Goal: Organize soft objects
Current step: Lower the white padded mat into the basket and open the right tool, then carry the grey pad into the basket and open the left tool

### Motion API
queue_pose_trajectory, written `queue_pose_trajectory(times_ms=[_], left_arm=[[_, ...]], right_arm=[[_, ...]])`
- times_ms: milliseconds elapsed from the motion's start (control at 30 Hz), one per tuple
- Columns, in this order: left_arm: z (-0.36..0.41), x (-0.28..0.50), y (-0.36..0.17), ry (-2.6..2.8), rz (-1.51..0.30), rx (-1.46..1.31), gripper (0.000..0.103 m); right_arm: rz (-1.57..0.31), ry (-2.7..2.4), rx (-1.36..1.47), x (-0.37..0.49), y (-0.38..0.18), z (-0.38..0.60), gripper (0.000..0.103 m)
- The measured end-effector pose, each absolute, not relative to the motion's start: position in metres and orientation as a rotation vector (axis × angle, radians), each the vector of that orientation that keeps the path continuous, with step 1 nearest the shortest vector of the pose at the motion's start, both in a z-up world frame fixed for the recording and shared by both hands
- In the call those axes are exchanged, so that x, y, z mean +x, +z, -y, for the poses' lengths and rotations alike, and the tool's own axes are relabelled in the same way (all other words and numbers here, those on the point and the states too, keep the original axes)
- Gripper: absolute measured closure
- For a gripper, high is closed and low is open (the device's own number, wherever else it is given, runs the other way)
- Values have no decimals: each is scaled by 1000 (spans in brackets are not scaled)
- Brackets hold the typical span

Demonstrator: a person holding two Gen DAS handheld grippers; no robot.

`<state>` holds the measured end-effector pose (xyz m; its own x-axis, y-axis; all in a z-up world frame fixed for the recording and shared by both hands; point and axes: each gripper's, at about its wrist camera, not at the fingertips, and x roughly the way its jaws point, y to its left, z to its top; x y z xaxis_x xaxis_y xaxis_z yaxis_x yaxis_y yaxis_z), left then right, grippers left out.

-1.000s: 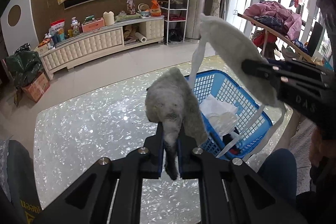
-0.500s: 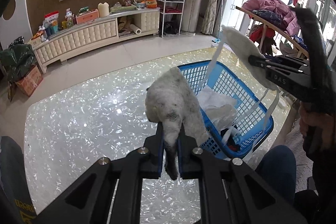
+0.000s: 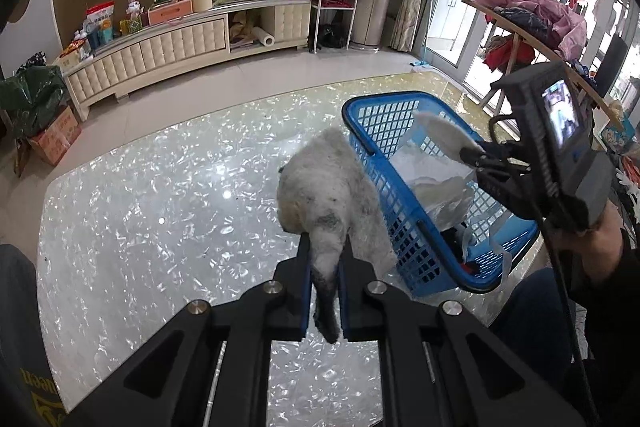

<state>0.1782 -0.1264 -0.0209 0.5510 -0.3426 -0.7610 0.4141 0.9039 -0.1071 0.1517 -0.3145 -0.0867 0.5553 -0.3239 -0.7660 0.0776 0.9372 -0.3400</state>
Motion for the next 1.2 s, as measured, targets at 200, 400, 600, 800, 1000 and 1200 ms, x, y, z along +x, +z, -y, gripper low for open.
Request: queue_pose_trajectory(times_ms=[200,400,600,800,1000,1200], left_arm=[[121,176,-28,-447,-895,75,94],[116,176,-31,-442,-904,65,94],[111,168,-24,-440,-888,58,94],[110,163,-19,-434,-871,58,94],[112,153,-10,-441,-846,66,94],[121,143,-1,-451,-825,87,94]], right_arm=[[-1004,-241,-295,146,-92,315,88],[-1039,-239,-277,143,-92,320,75],[-1002,-260,-262,125,-71,320,26],[-965,-258,-248,107,-51,319,3],[-911,-245,-237,87,-30,313,0],[-833,-187,-185,66,-3,304,0]])
